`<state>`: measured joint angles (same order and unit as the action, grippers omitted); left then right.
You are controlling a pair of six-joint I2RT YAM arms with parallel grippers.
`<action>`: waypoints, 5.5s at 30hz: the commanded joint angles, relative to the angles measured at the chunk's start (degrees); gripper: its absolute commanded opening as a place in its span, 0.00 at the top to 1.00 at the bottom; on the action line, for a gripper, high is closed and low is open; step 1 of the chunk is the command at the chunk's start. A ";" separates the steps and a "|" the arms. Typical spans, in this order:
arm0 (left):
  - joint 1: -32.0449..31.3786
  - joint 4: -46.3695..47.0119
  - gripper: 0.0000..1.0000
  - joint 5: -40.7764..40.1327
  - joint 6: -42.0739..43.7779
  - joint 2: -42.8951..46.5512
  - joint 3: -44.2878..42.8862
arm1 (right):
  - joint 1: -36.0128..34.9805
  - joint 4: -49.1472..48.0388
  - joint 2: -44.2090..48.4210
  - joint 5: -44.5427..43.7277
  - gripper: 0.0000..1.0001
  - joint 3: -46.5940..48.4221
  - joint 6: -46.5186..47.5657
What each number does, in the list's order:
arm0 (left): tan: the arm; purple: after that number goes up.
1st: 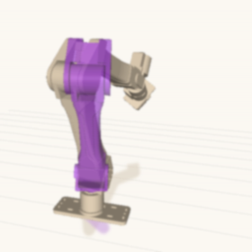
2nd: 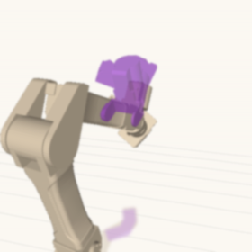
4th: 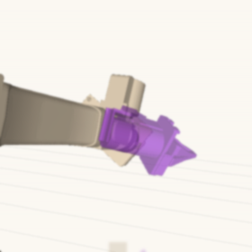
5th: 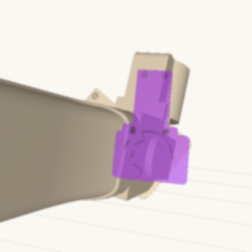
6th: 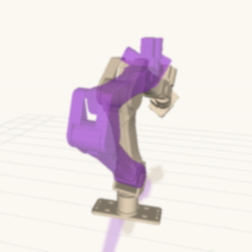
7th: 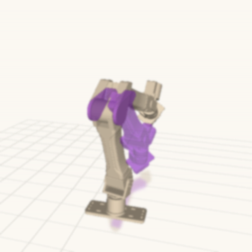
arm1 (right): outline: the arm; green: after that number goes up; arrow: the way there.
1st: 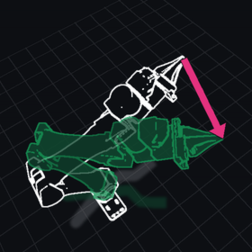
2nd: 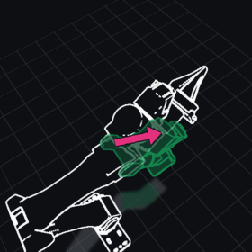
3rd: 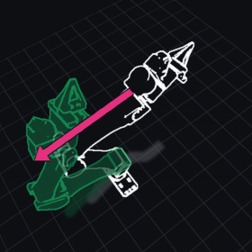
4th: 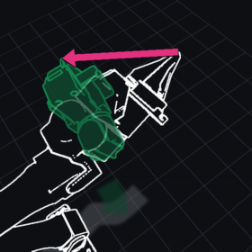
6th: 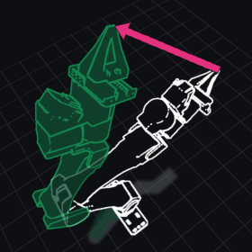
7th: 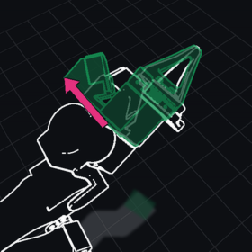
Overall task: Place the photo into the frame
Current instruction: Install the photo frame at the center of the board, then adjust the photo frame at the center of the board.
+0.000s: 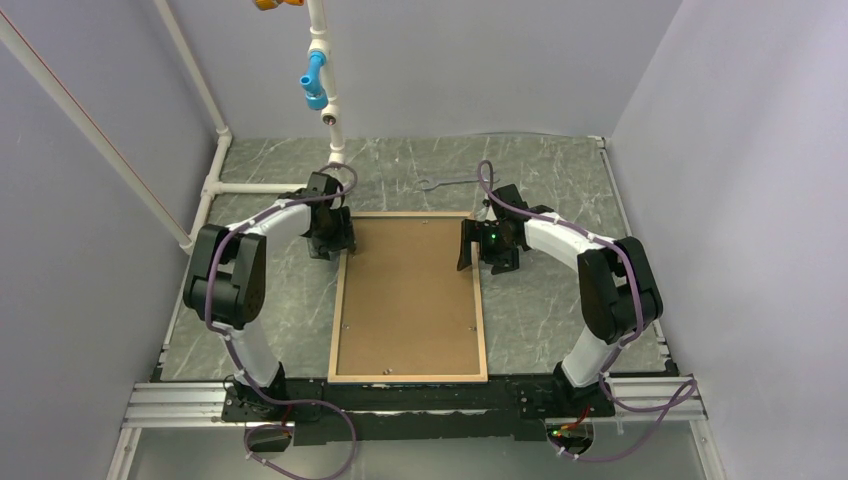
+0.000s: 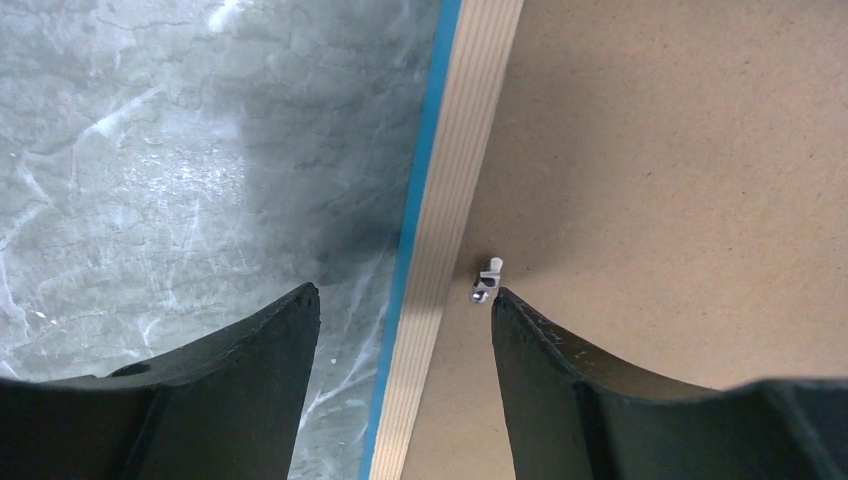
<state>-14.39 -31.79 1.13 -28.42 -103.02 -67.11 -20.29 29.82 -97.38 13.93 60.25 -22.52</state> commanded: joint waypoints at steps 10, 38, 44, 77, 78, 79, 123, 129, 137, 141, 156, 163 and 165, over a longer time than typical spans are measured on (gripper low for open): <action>-3.40 -3.36 0.37 -6.89 -0.33 -5.84 -6.34 | 0.08 -1.62 1.42 0.37 0.02 -0.65 -0.15; -1.26 4.28 0.33 7.55 -2.70 5.07 1.39 | 0.17 -0.90 4.18 0.43 0.02 -2.68 0.14; -0.92 5.19 0.27 10.34 -3.69 11.11 5.47 | 0.18 -0.94 5.92 0.60 0.02 -4.73 -0.06; -15.52 7.40 0.34 7.57 -11.76 16.00 17.13 | -12.73 -4.28 14.95 -2.21 0.68 -18.83 -11.72; -15.68 6.41 0.35 7.23 -10.95 14.34 14.78 | -12.87 -4.86 15.83 -1.93 0.69 -19.83 -12.45; -15.93 5.54 0.35 7.02 -10.08 12.62 12.31 | -12.87 -5.37 16.83 -1.59 0.69 -21.08 -13.16; -26.69 -11.45 0.31 -7.66 -19.03 27.80 15.58 | -23.87 -14.03 34.18 -2.41 0.04 -28.52 -26.70; -26.90 -10.91 0.33 -3.62 -26.19 36.56 26.17 | -23.82 -12.93 34.42 -2.77 0.04 -26.75 -26.06; -27.86 -12.53 0.35 -2.54 -32.49 45.77 33.76 | -23.83 -11.65 33.34 -3.27 0.04 -23.18 -24.58; -27.81 -5.65 0.36 -0.41 -33.91 44.12 37.61 | -23.65 -11.54 32.52 -3.33 0.04 -21.75 -24.18; -25.66 2.43 0.86 -0.90 -21.34 26.52 31.87 | -9.78 -8.25 33.46 5.18 0.03 -20.93 -17.39; -17.64 1.76 1.00 -0.86 -9.47 14.93 21.63 | 2.80 -1.51 34.81 5.82 0.03 -20.81 -9.08; -15.94 0.96 0.99 -0.84 -6.80 11.76 18.18 | 4.68 0.60 34.84 2.49 0.02 -19.97 -7.17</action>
<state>-34.33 -28.67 3.70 -46.44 -85.06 -44.86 -18.70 24.95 -63.59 18.87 37.82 -35.99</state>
